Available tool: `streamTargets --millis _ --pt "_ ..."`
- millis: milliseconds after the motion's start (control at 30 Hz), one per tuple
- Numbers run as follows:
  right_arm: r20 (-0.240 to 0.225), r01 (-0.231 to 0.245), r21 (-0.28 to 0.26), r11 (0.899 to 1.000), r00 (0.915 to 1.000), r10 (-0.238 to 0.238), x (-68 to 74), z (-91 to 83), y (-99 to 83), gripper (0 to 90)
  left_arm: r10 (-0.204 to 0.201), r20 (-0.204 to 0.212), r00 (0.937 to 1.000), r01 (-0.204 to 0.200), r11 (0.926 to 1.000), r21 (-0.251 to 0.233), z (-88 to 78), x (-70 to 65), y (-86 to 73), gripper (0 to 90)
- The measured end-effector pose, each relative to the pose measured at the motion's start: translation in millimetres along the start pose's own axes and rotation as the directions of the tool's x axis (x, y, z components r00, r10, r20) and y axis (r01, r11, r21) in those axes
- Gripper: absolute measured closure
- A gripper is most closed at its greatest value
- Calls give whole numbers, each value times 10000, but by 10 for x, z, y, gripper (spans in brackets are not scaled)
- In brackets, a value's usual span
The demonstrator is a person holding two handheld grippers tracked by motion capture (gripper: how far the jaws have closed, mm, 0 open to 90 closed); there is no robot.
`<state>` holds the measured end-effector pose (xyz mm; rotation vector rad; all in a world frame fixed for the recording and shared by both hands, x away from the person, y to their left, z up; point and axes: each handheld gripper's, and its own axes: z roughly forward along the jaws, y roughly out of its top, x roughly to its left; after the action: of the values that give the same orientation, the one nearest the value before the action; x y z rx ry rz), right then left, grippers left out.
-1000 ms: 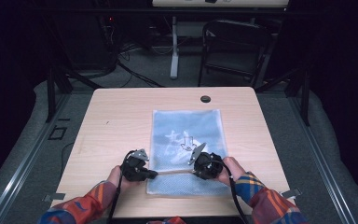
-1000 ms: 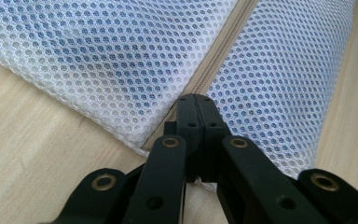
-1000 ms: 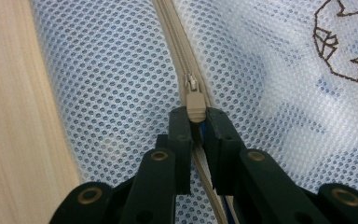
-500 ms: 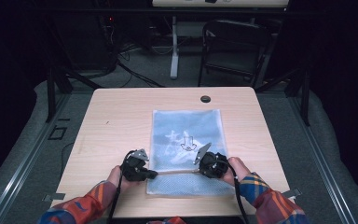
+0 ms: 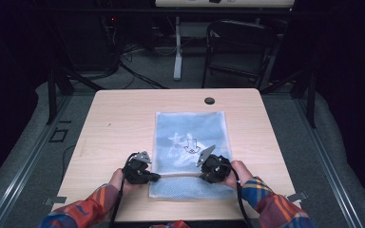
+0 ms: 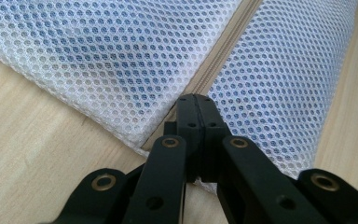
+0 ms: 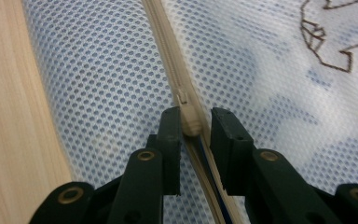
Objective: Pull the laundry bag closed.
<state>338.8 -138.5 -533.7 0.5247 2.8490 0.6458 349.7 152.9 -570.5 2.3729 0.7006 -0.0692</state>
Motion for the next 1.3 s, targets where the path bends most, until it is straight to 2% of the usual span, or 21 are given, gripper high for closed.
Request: streamTargets --millis 133,300,433,533,600,900,967,1033,1300 --pt "-143 100 146 9998 9998 -98 14 92 43 702 -8 39 10000 8 10000 -23 0 4 -3 900" --pt "-42 210 335 9992 9998 -209 44 147 45 798 5 41 10000 -5 10000 -17 0 4 -2 900" --pt "-22 230 455 9987 9997 -229 52 158 40 822 11 23 10000 -11 10000 -17 0 2 -3 900" --pt "21 382 606 9974 9993 -384 50 143 35 826 17 26 10000 -17 10000 -44 2 2 -3 900" --pt "-22 292 489 9984 9996 -291 50 132 30 827 21 28 10000 -21 10000 -44 2 2 -3 900" --pt "80 418 750 9963 9991 -426 45 76 9 829 43 31 10000 -43 10000 -2 0 3 -1 900" --pt "13 280 603 9978 9996 -282 41 56 -1 829 39 9 10000 -39 10000 -2 0 0 0 900" --pt "102 383 783 9962 9992 -392 36 40 -6 828 38 13 10000 -38 10000 -2 0 1 -1 900" --pt "71 -4 884 9961 10000 -2 -41 -47 -123 828 32 39 10000 -32 10000 15 -1 4 1 900"
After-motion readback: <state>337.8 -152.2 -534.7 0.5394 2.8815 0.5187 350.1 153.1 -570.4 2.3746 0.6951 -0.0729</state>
